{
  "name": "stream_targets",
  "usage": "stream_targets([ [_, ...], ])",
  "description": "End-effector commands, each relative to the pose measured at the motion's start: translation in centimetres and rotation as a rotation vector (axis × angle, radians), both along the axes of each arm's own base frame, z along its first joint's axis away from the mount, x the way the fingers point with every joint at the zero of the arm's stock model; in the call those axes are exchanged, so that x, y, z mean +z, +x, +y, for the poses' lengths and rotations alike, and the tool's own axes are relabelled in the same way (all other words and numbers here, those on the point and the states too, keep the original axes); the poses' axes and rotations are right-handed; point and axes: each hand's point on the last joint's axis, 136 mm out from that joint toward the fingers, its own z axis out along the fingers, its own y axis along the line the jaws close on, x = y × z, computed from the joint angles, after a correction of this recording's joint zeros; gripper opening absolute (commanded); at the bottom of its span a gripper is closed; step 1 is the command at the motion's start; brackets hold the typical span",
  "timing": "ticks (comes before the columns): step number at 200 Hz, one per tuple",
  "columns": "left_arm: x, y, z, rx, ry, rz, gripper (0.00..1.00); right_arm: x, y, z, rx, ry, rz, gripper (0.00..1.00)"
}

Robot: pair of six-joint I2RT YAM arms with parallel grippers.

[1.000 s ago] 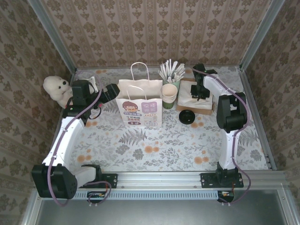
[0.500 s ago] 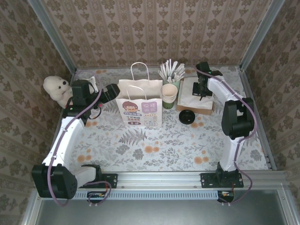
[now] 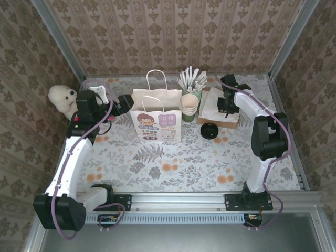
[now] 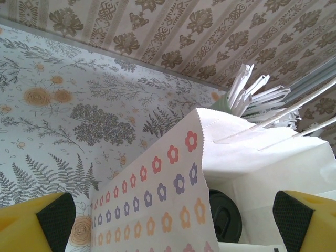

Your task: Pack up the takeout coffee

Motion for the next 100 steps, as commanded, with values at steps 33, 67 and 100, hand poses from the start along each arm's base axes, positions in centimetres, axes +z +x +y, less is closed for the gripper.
stream_targets([
  [33, 0.9, 0.3, -0.1, -0.016, 0.012, -0.033, 1.0, 1.6, 2.9, 5.2, -0.016, 0.146, -0.044, 0.7],
  [67, 0.7, 0.0, 0.0, -0.018, 0.018, -0.026, 1.0, 0.7, 3.4, 6.6, -0.041, 0.178, -0.062, 0.74],
  [100, 0.4, -0.2, 0.2, -0.01, 0.035, -0.025, 1.0, 0.2, 2.6, 3.3, -0.093, 0.006, -0.047, 0.79],
])
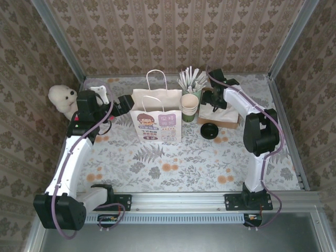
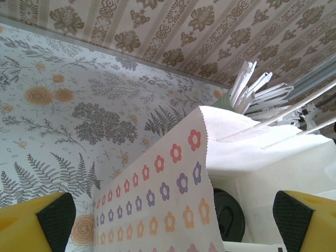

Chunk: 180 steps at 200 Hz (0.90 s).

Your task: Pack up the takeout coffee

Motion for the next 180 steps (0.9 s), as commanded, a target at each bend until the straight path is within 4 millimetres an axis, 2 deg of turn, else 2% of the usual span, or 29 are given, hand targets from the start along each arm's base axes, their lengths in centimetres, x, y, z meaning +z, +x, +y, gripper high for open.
stream_targets([
  [1, 0.9, -0.2, 0.2, -0.007, 0.023, -0.035, 1.0, -0.9, -0.7, -2.8, -0.073, -0.13, 0.031, 0.79],
  [22, 0.8, -0.2, 0.2, -0.006, 0.022, -0.034, 1.0, -0.7, -1.7, -5.4, -0.091, -0.252, 0.062, 0.83],
  [29, 0.8, -0.1, 0.2, -0.004, 0.021, -0.034, 1.0, -0.4, -2.1, -5.8, -0.088, -0.276, 0.063, 0.89],
  [47, 0.6, 0.1, 0.2, -0.004, 0.02, -0.029, 1.0, 0.7, -2.9, -6.2, -0.078, -0.295, 0.049, 0.91],
  [63, 0.4, 0.3, 0.1, -0.008, 0.015, -0.022, 1.0, 0.9, -3.4, -5.4, -0.047, -0.246, 0.041, 0.91],
  [81, 0.3, 0.6, -0.1, -0.01, 0.004, -0.018, 1.0, -0.3, -3.5, -4.4, -0.017, -0.197, 0.078, 0.91],
  [104, 0.4, 0.6, -0.2, -0.016, -0.002, -0.016, 1.0, -2.3, -2.8, -5.8, -0.057, -0.262, 0.126, 0.9],
  [111, 0.4, 0.6, -0.2, -0.017, -0.001, -0.019, 1.0, -3.1, -2.4, -5.7, -0.054, -0.246, 0.137, 0.88],
  [122, 0.5, 0.5, -0.2, -0.017, 0.004, -0.021, 1.0, -3.8, -1.9, -5.2, -0.043, -0.215, 0.137, 0.76],
  [134, 0.8, 0.2, -0.2, -0.025, 0.012, -0.029, 1.0, -3.3, -1.2, -4.6, -0.024, -0.194, 0.101, 0.59],
  [154, 2.0, -0.5, -0.3, -0.044, 0.012, -0.077, 1.0, -0.3, -0.5, -4.1, 0.002, -0.171, -0.003, 0.3],
  [171, 4.0, -1.3, -0.7, -0.069, 0.003, -0.145, 1.0, 2.2, -0.5, -4.5, 0.022, -0.179, -0.068, 0.08],
  [180, 5.2, -1.9, -1.1, -0.086, 0.003, -0.181, 1.0, 3.6, -0.9, -4.5, 0.032, -0.175, -0.107, 0.01],
])
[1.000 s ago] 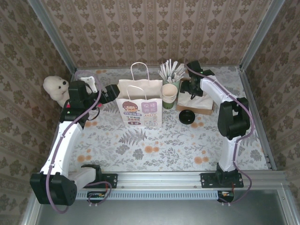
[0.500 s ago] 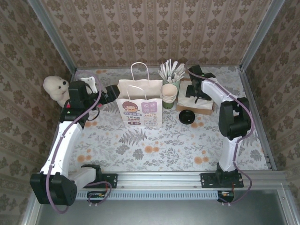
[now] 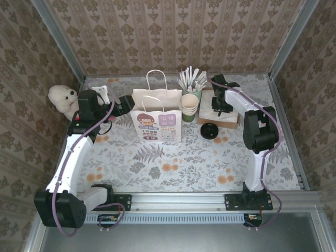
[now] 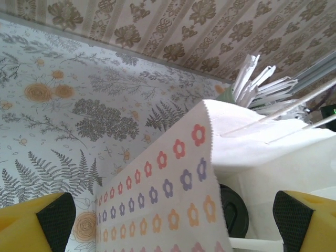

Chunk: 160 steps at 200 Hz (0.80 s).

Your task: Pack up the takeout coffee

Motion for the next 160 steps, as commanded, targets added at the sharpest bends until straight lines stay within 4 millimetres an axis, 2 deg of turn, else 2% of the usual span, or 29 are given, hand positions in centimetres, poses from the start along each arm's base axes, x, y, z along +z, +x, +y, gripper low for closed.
stream_targets([
  [1, 4.9, -1.7, -0.9, -0.065, -0.003, -0.165, 1.0, 5.6, 0.2, 0.0, 0.047, 0.022, -0.155, 0.0],
  [20, 7.4, -3.4, -2.1, -0.12, 0.014, -0.226, 1.0, 9.1, -0.9, 0.7, 0.105, 0.07, -0.265, 0.0],
  [39, 9.7, -5.5, -4.8, -0.234, 0.042, -0.28, 1.0, 12.7, -2.1, 1.5, 0.154, 0.13, -0.389, 0.0],
  [64, 11.8, -8.1, -10.3, -0.454, 0.039, -0.321, 1.0, 15.5, -3.7, 1.6, 0.182, 0.159, -0.458, 0.0],
  [71, 12.0, -9.1, -12.4, -0.544, 0.021, -0.311, 1.0, 16.2, -4.0, 1.6, 0.188, 0.161, -0.481, 0.0],
  [86, 12.7, -10.6, -15.7, -0.677, 0.009, -0.305, 1.0, 17.4, -4.5, 1.3, 0.191, 0.166, -0.516, 0.0],
  [100, 12.4, -10.4, -18.1, -0.704, 0.025, -0.287, 1.0, 17.5, -4.5, 1.1, 0.2, 0.18, -0.526, 0.0],
  [103, 12.2, -10.2, -18.5, -0.703, 0.025, -0.276, 1.0, 18.6, -4.9, 1.0, 0.203, 0.185, -0.558, 0.0],
  [126, 11.3, -8.6, -20.9, -0.707, -0.015, -0.139, 1.0, 21.2, -5.5, 1.3, 0.254, 0.229, -0.638, 0.0],
  [145, 10.7, -6.8, -21.3, -0.655, 0.001, -0.053, 1.0, 24.7, -6.3, 2.6, 0.343, 0.262, -0.705, 0.0],
  [160, 11.3, -6.1, -21.3, -0.654, -0.017, -0.037, 1.0, 27.3, -6.7, 3.3, 0.385, 0.289, -0.751, 0.0],
])
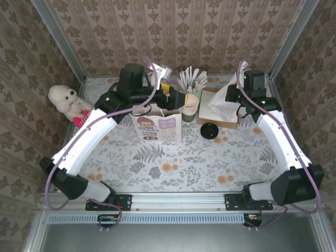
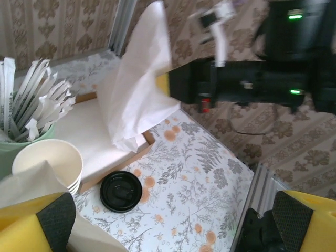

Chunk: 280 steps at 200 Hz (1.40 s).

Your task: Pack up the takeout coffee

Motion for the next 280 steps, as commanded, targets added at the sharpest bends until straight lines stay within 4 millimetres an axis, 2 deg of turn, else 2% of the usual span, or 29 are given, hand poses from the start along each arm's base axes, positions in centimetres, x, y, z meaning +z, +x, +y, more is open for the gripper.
stream_targets([
  [1, 1.0, 0.2, 0.7, 0.023, -0.001, 0.078, 1.0, 7.0, -1.0, 2.2, 0.138, 0.042, -0.17, 0.0],
  [21, 1.8, -1.2, -0.2, -0.096, 0.001, -0.024, 1.0, 9.5, -1.2, 2.5, 0.146, 0.061, -0.191, 0.0],
  [33, 1.9, -2.0, -0.4, -0.142, 0.051, -0.154, 1.0, 10.7, -1.1, 2.7, 0.155, 0.072, -0.203, 0.0],
  [54, 2.1, -2.2, -0.8, -0.188, 0.141, -0.42, 1.0, 11.4, -1.4, 3.3, 0.182, 0.093, -0.177, 0.0],
  [75, 1.8, -0.6, -0.8, -0.184, 0.269, -0.642, 1.0, 12.3, -1.9, 4.0, 0.216, 0.126, -0.175, 0.0],
  [96, 1.5, 1.5, -1.1, -0.189, 0.381, -0.775, 1.0, 13.2, -2.9, 4.7, 0.247, 0.161, -0.168, 0.0],
  [110, 1.1, 1.4, -2.0, -0.251, 0.39, -0.809, 1.0, 13.5, -3.6, 5.0, 0.263, 0.187, -0.161, 0.0],
  [144, 0.1, -0.2, -4.5, -0.372, 0.322, -0.803, 1.0, 14.0, -4.5, 5.9, 0.292, 0.243, -0.161, 0.0],
  [179, -1.6, 2.7, -5.1, -0.294, 0.425, -0.79, 1.0, 15.7, -5.4, 6.2, 0.311, 0.276, -0.191, 0.0],
  [206, -2.9, 5.5, -5.3, -0.207, 0.504, -0.776, 0.95, 16.7, -6.3, 6.8, 0.344, 0.311, -0.214, 0.0],
  [223, -3.1, 6.5, -5.1, -0.171, 0.508, -0.752, 0.89, 16.8, -6.7, 6.4, 0.327, 0.302, -0.221, 0.0],
  [245, -2.8, 6.4, -4.7, -0.172, 0.449, -0.703, 0.78, 16.8, -7.2, 6.0, 0.309, 0.288, -0.225, 0.0],
  [280, -2.2, 6.5, -4.6, -0.14, 0.376, -0.682, 0.36, 16.7, -8.2, 6.5, 0.332, 0.323, -0.225, 0.0],
])
